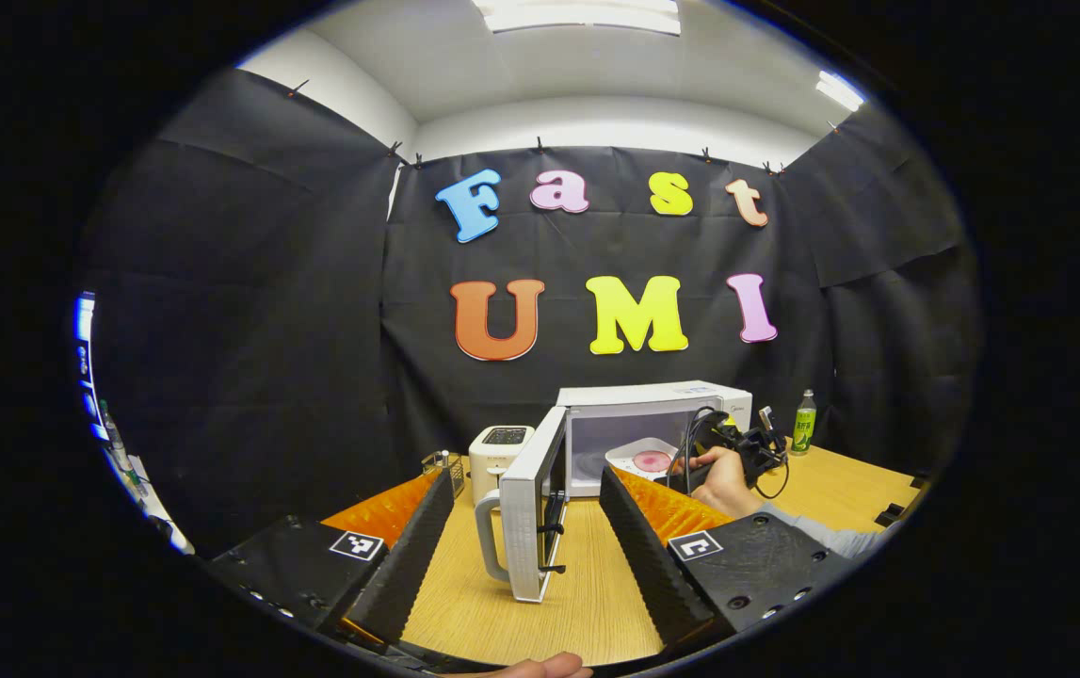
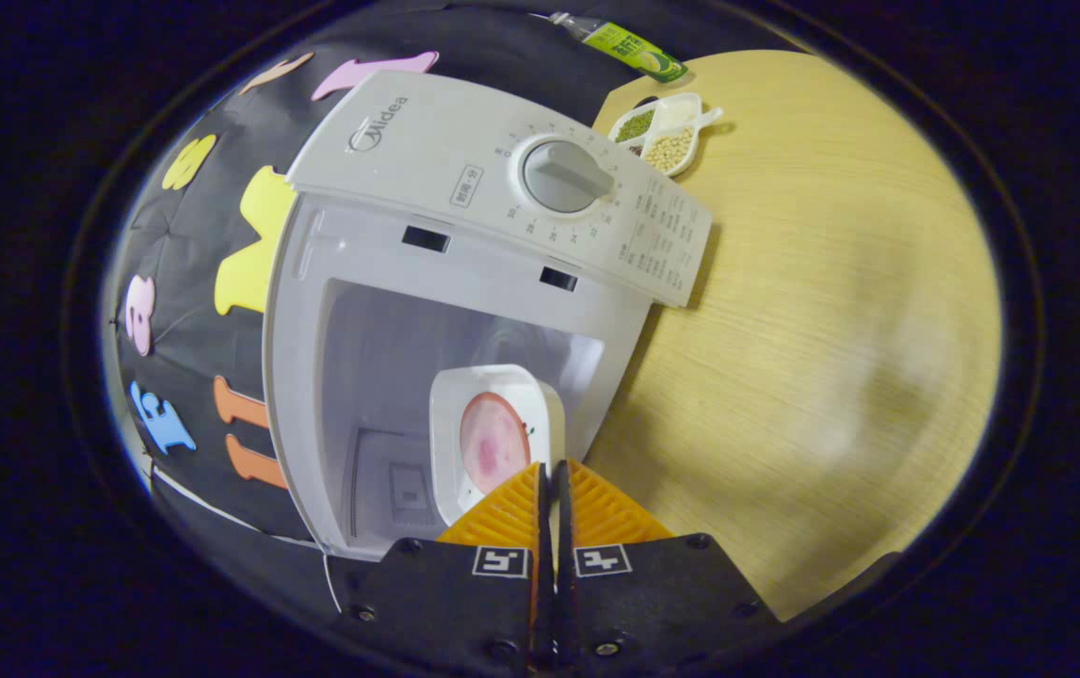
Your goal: Open the microwave oven with the left hand, put the food in, and close the microwave oven.
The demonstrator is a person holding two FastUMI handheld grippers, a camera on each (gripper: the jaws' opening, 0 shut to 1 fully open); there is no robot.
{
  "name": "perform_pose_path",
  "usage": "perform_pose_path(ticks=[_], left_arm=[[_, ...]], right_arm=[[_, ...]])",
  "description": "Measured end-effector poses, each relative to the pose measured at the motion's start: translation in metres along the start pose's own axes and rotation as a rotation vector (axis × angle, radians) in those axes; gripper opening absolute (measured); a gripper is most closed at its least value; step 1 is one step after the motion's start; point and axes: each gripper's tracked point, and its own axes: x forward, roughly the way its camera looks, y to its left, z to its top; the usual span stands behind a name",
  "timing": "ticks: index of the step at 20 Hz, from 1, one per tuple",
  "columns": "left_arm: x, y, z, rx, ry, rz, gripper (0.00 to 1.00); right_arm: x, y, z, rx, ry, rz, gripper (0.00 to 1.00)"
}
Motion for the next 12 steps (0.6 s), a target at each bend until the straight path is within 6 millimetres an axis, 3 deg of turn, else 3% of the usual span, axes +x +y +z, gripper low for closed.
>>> perform_pose_path(ticks=[5, 8, 12], left_arm=[[0.008, 0.016, -0.005, -0.033, -0.01, -0.001, 0.94], [0.014, 0.02, -0.012, -0.052, 0.007, 0.005, 0.94], [0.022, 0.005, -0.016, -0.03, 0.027, -0.032, 0.94]], right_arm=[[0.037, 0.03, -0.012, 0.024, -0.048, 0.096, 0.05], [0.052, 0.034, -0.01, 0.04, -0.09, 0.118, 0.05], [0.066, 0.044, -0.005, 0.015, -0.142, 0.162, 0.07]])
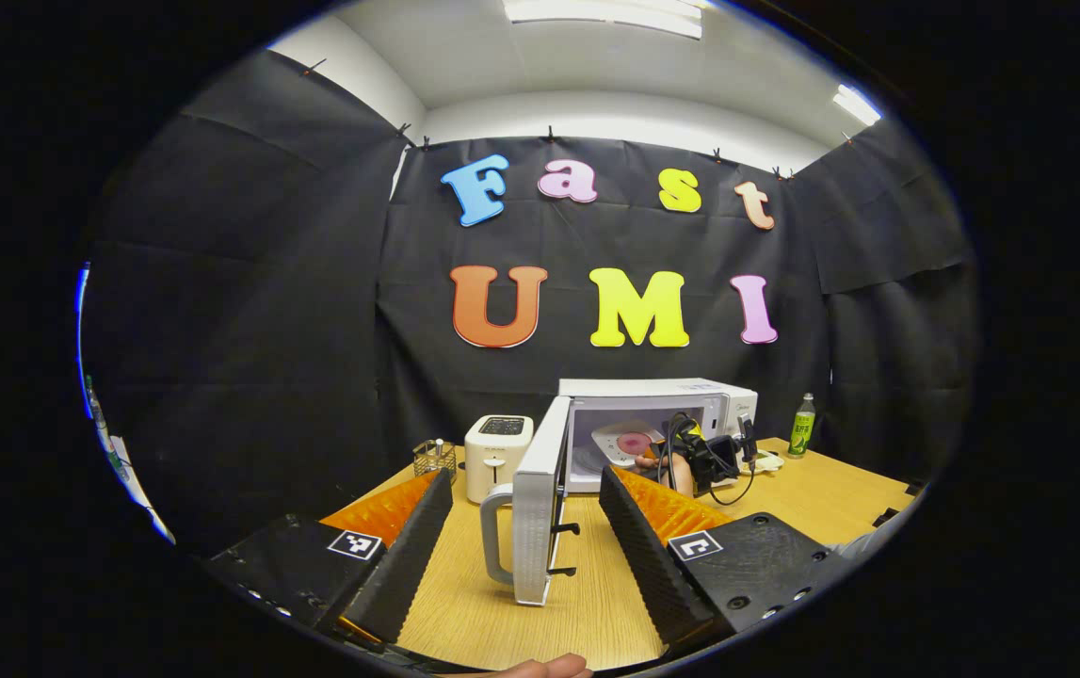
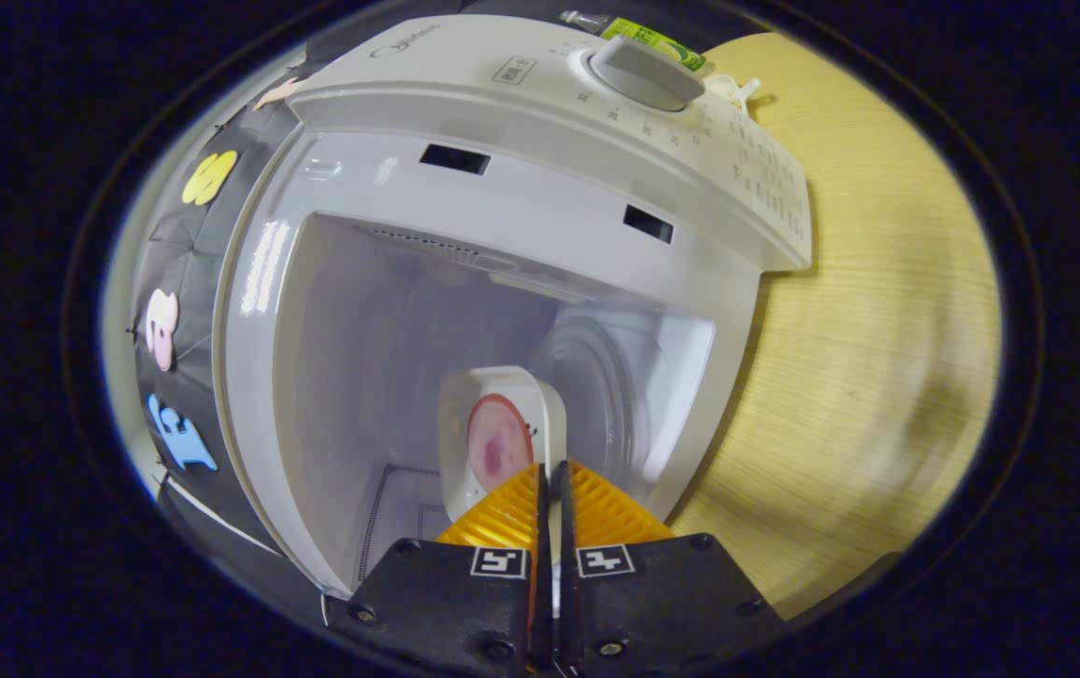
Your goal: Open the microwave oven with the left hand, put the food in, and close the microwave oven.
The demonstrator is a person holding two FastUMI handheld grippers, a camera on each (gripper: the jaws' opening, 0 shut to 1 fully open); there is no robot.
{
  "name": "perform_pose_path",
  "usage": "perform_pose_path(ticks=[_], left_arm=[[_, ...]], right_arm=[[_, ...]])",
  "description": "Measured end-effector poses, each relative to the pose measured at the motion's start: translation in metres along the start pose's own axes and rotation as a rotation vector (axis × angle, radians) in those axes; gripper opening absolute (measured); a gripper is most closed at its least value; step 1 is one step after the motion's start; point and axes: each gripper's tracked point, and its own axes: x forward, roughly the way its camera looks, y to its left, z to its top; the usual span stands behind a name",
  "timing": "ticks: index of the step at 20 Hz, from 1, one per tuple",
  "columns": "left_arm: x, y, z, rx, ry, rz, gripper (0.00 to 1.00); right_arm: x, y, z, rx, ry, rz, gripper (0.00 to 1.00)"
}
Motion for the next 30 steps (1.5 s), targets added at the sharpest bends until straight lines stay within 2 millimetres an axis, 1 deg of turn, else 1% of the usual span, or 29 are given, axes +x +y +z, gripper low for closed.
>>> perform_pose_path(ticks=[3, 5, 7, 9, 11, 12, 13, 14, 15, 16, 17, 18, 19, 20, 21, 22, 23, 24, 25, 26, 27, 28, 29, 30], left_arm=[[0.004, -0.013, -0.001, 0.026, 0.004, -0.027, 0.94], [0.003, -0.017, -0.002, 0.039, 0.007, -0.037, 0.94], [0.002, -0.017, -0.003, 0.046, 0.011, -0.036, 0.94], [-0.001, -0.012, -0.003, 0.047, 0.013, -0.026, 0.93], [-0.005, -0.004, -0.004, 0.042, 0.016, -0.007, 0.93], [-0.005, -0.002, -0.005, 0.037, 0.017, 0.002, 0.94], [-0.006, 0.001, -0.005, 0.031, 0.02, 0.01, 0.93], [-0.006, 0.005, -0.007, 0.027, 0.023, 0.02, 0.93], [-0.008, 0.009, -0.007, 0.026, 0.025, 0.03, 0.93], [-0.011, 0.014, -0.008, 0.024, 0.027, 0.039, 0.93], [-0.011, 0.017, -0.009, 0.019, 0.03, 0.047, 0.93], [-0.014, 0.018, -0.011, 0.011, 0.034, 0.052, 0.93], [-0.015, 0.02, -0.013, 0.006, 0.04, 0.056, 0.93], [-0.017, 0.024, -0.015, 0.004, 0.047, 0.067, 0.93], [-0.018, 0.029, -0.016, 0.007, 0.048, 0.08, 0.93], [-0.02, 0.034, -0.016, 0.013, 0.044, 0.088, 0.93], [-0.021, 0.039, -0.017, 0.017, 0.042, 0.098, 0.94], [-0.023, 0.042, -0.019, 0.018, 0.046, 0.104, 0.93], [-0.023, 0.047, -0.02, 0.017, 0.05, 0.106, 0.93], [-0.023, 0.053, -0.02, 0.016, 0.05, 0.119, 0.82], [-0.021, 0.06, -0.02, 0.016, 0.048, 0.134, 0.82], [-0.023, 0.067, -0.019, 0.016, 0.043, 0.144, 0.94], [-0.022, 0.074, -0.017, 0.014, 0.033, 0.155, 0.94], [-0.021, 0.079, -0.017, 0.011, 0.032, 0.162, 0.82]], right_arm=[[0.005, 0.007, 0.002, -0.038, -0.034, 0.037, 0.11], [0.005, 0.015, 0.01, -0.062, -0.098, 0.086, 0.15], [0.002, 0.019, 0.021, -0.125, -0.163, 0.094, 0.15], [0.001, 0.022, 0.021, -0.228, -0.17, 0.084, 0.17], [-0.003, 0.029, 0.017, -0.325, -0.154, 0.093, 0.21], [-0.005, 0.028, 0.018, -0.388, -0.155, 0.085, 0.12], [-0.009, 0.029, 0.02, -0.459, -0.166, 0.076, 0.14], [-0.014, 0.028, 0.021, -0.541, -0.174, 0.06, 0.33], [-0.02, 0.025, 0.021, -0.631, -0.178, 0.038, 0.36], [-0.026, 0.025, 0.017, -0.725, -0.171, 0.037, 0.3], [-0.031, 0.029, 0.012, -0.802, -0.155, 0.058, 0.47], [-0.038, 0.033, 0.007, -0.869, -0.143, 0.083, 0.41], [-0.047, 0.036, 0.002, -0.924, -0.126, 0.109, 0.56], [-0.054, 0.036, 0.0, -0.969, -0.118, 0.12, 0.6], [-0.064, 0.036, -0.002, -1.006, -0.109, 0.13, 0.67], [-0.076, 0.037, -0.003, -1.026, -0.108, 0.143, 0.92], [-0.088, 0.039, -0.004, -1.048, -0.111, 0.153, 0.89], [-0.101, 0.036, -0.003, -1.072, -0.107, 0.151, 0.99], [-0.114, 0.037, -0.003, -1.09, -0.103, 0.155, 1.0], [-0.129, 0.037, 0.0, -1.117, -0.097, 0.154, 1.0], [-0.146, 0.037, 0.005, -1.147, -0.105, 0.147, 1.0], [-0.163, 0.037, 0.008, -1.166, -0.114, 0.148, 1.0], [-0.183, 0.038, 0.012, -1.186, -0.114, 0.158, 0.91], [-0.199, 0.038, 0.015, -1.193, -0.112, 0.159, 1.0]])
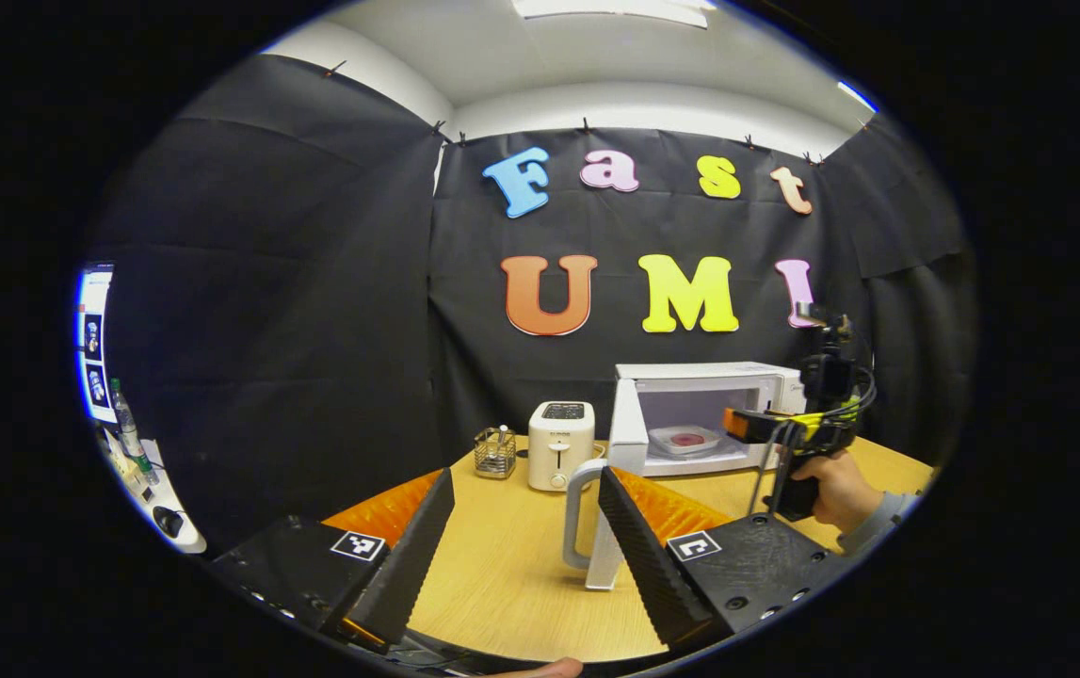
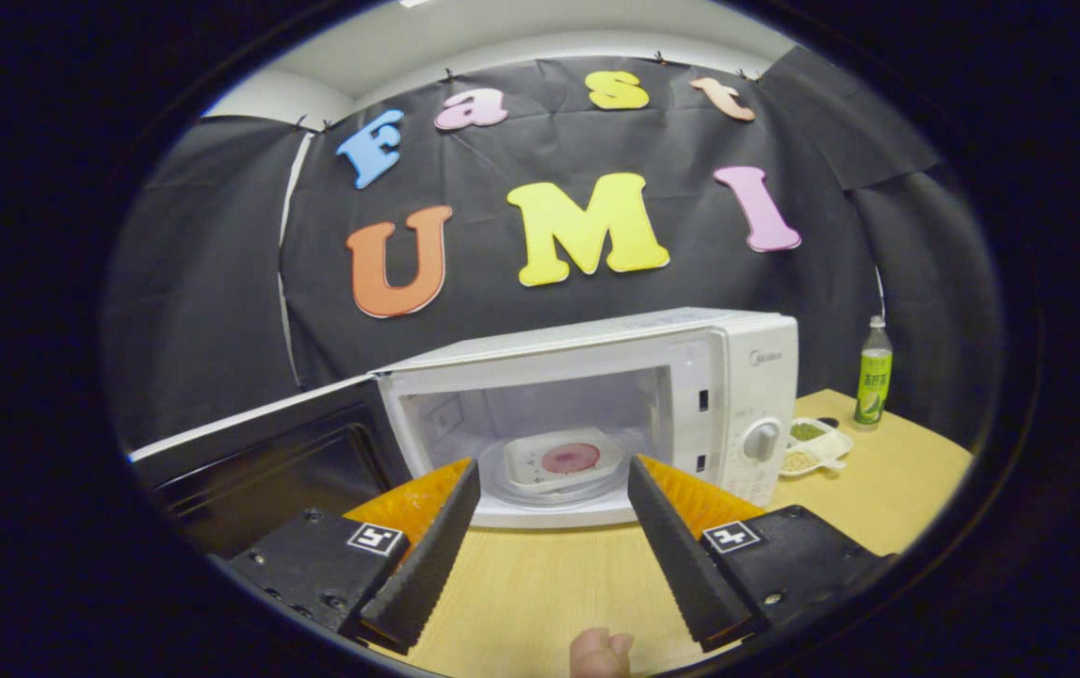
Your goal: Open the microwave oven with the left hand, put the food in, and close the microwave oven.
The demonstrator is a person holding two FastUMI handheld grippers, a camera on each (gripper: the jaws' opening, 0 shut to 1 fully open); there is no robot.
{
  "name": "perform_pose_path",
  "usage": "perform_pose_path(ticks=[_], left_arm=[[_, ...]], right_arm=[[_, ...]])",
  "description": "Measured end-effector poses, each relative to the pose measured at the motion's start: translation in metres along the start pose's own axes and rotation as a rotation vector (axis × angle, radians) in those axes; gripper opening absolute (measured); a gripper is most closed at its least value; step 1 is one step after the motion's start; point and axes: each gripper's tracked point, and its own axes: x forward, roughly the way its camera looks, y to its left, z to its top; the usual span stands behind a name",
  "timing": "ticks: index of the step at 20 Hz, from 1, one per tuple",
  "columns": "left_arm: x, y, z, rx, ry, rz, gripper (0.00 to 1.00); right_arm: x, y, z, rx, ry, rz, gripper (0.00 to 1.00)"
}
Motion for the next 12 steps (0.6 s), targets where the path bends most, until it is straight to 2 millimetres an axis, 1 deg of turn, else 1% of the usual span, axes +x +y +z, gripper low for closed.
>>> perform_pose_path(ticks=[1, 2, 3, 4, 5, 6, 7, 8, 9, 10, 11, 12], left_arm=[[0.001, 0.004, 0.002, -0.004, -0.011, 0.003, 0.91], [0.002, 0.009, 0.005, -0.005, -0.024, 0.011, 0.85], [0.004, 0.014, 0.007, -0.008, -0.036, 0.022, 0.83], [0.006, 0.018, 0.008, -0.016, -0.045, 0.027, 0.69], [0.008, 0.02, 0.008, -0.025, -0.05, 0.029, 0.54], [0.011, 0.023, 0.005, -0.029, -0.043, 0.03, 0.35], [0.016, 0.026, 0.001, -0.025, -0.037, 0.041, 0.32], [0.023, 0.032, -0.004, -0.019, -0.027, 0.055, 0.29], [0.029, 0.034, -0.008, -0.006, -0.021, 0.07, 0.29], [0.033, 0.045, -0.01, 0.015, -0.028, 0.12, 0.17], [0.042, 0.054, -0.017, 0.026, -0.025, 0.165, 0.07], [0.048, 0.052, -0.021, 0.032, -0.013, 0.169, 0.07]], right_arm=[[-0.02, -0.005, 0.003, -0.008, 0.006, 0.007, 0.91], [-0.037, -0.009, 0.006, -0.011, 0.012, 0.018, 1.0], [-0.055, -0.014, 0.01, -0.006, 0.019, 0.025, 1.0], [-0.073, -0.019, 0.013, 0.003, 0.033, 0.036, 0.91], [-0.091, -0.026, 0.021, 0.01, 0.032, 0.041, 0.91], [-0.108, -0.036, 0.031, 0.012, 0.024, 0.037, 0.91], [-0.124, -0.045, 0.045, 0.005, 0.003, 0.028, 1.0], [-0.14, -0.053, 0.057, -0.013, -0.022, 0.022, 1.0], [-0.155, -0.062, 0.069, -0.038, -0.045, 0.017, 0.9], [-0.17, -0.072, 0.077, -0.062, -0.066, 0.007, 0.91], [-0.184, -0.077, 0.084, -0.083, -0.077, 0.005, 0.91], [-0.198, -0.083, 0.087, -0.094, -0.087, 0.006, 1.0]])
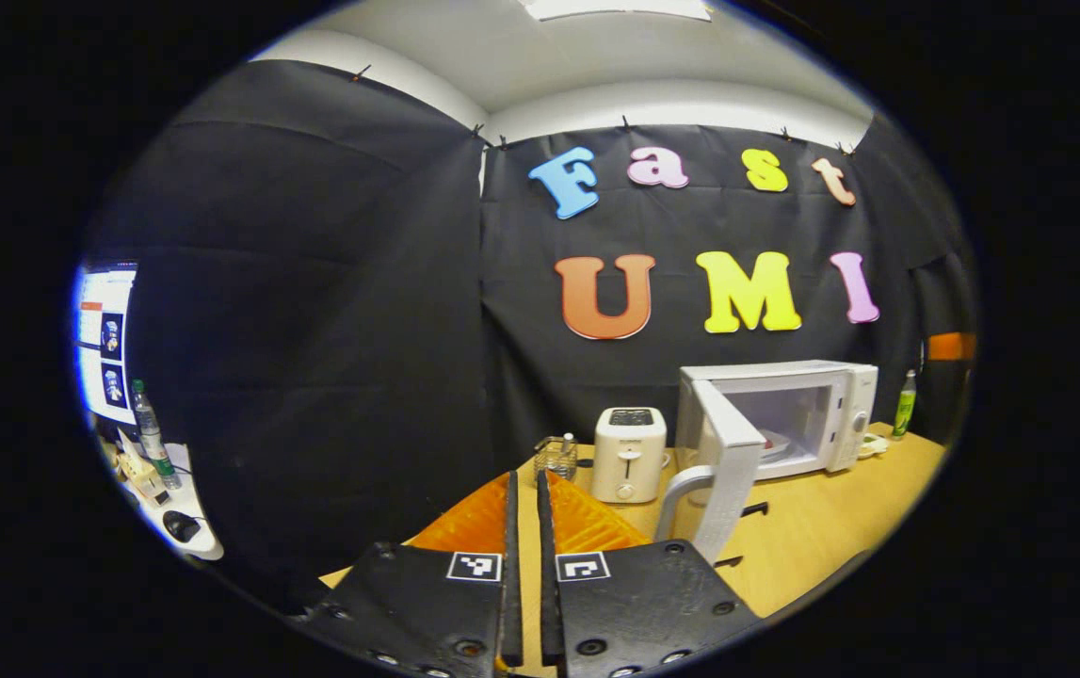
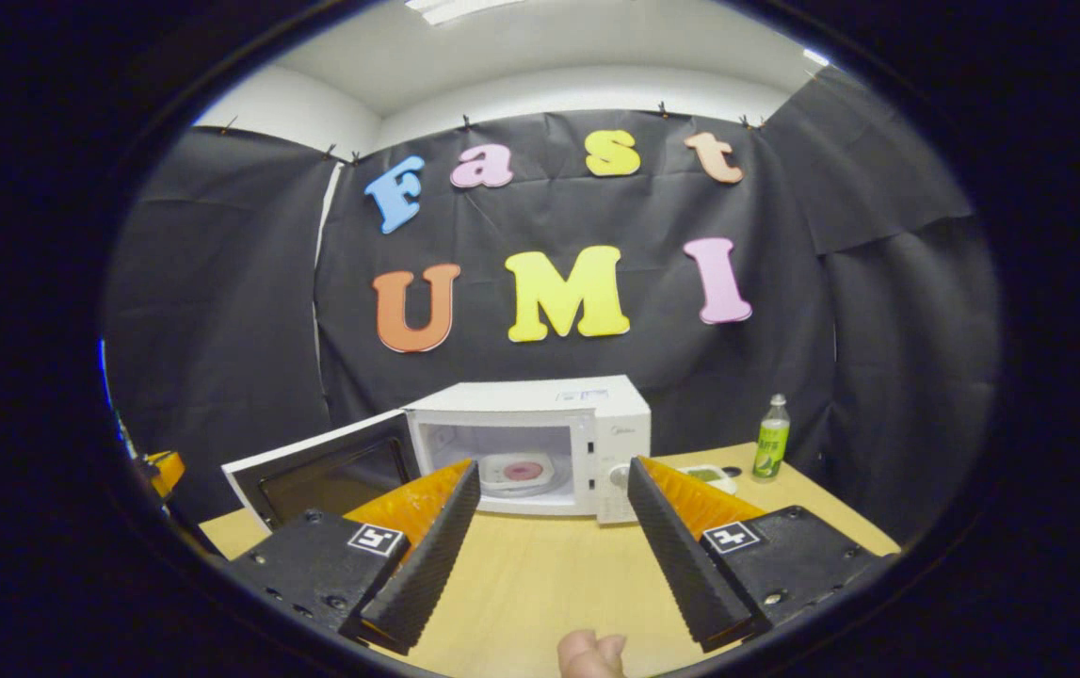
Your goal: Open the microwave oven with the left hand, put the food in, and close the microwave oven.
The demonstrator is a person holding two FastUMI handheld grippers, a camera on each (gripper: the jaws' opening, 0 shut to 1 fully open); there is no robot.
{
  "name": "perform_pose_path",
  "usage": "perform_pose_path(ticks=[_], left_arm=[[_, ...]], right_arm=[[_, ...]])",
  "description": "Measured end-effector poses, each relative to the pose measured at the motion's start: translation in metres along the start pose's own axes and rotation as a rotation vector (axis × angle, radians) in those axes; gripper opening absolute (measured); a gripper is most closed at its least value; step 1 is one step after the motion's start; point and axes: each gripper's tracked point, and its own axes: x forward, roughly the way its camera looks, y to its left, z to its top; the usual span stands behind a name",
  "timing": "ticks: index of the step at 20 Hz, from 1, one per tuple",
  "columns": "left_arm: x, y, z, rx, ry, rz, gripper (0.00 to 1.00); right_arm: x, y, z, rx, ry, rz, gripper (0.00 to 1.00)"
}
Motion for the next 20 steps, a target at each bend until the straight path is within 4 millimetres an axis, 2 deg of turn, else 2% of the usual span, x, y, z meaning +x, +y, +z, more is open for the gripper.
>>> perform_pose_path(ticks=[1, 3, 4, 6, 9, 10, 11, 12, 13, 14, 15, 17, 18, 20], left_arm=[[0.009, -0.009, -0.008, -0.009, 0.013, -0.024, 0.0], [0.025, -0.026, -0.021, -0.015, 0.029, -0.087, 0.02], [0.033, -0.028, -0.027, -0.019, 0.053, -0.093, 0.0], [0.051, -0.043, -0.047, -0.046, 0.101, -0.135, 0.0], [0.064, -0.062, -0.069, -0.038, 0.145, -0.197, 0.0], [0.067, -0.067, -0.073, -0.039, 0.149, -0.21, 0.0], [0.065, -0.075, -0.075, -0.051, 0.158, -0.242, 0.0], [0.063, -0.082, -0.073, -0.069, 0.149, -0.27, 0.0], [0.059, -0.085, -0.069, -0.071, 0.133, -0.278, 0.0], [0.057, -0.088, -0.069, -0.08, 0.126, -0.299, 0.0], [0.054, -0.094, -0.066, -0.096, 0.115, -0.327, 0.0], [0.049, -0.11, -0.056, -0.126, 0.094, -0.38, 0.0], [0.046, -0.119, -0.055, -0.129, 0.09, -0.407, 0.0], [0.042, -0.14, -0.053, -0.112, 0.082, -0.473, 0.0]], right_arm=[[-0.012, -0.005, 0.003, -0.004, 0.0, 0.006, 1.0], [-0.031, -0.014, 0.01, -0.005, -0.007, 0.024, 1.0], [-0.042, -0.023, 0.014, -0.009, -0.012, 0.021, 0.91], [-0.06, -0.037, 0.023, -0.024, -0.021, 0.012, 0.91], [-0.082, -0.057, 0.039, -0.003, -0.062, -0.004, 0.91], [-0.087, -0.062, 0.041, 0.009, -0.07, -0.006, 1.0], [-0.091, -0.065, 0.043, 0.02, -0.071, 0.004, 0.91], [-0.094, -0.067, 0.042, 0.033, -0.068, 0.017, 1.0], [-0.095, -0.073, 0.04, 0.043, -0.062, 0.019, 0.91], [-0.094, -0.081, 0.038, 0.051, -0.058, 0.012, 1.0], [-0.093, -0.088, 0.035, 0.057, -0.051, 0.0, 0.91], [-0.091, -0.093, 0.029, 0.065, -0.033, 0.001, 0.91], [-0.09, -0.094, 0.025, 0.063, -0.019, 0.01, 1.0], [-0.089, -0.103, 0.017, 0.07, 0.012, 0.008, 1.0]])
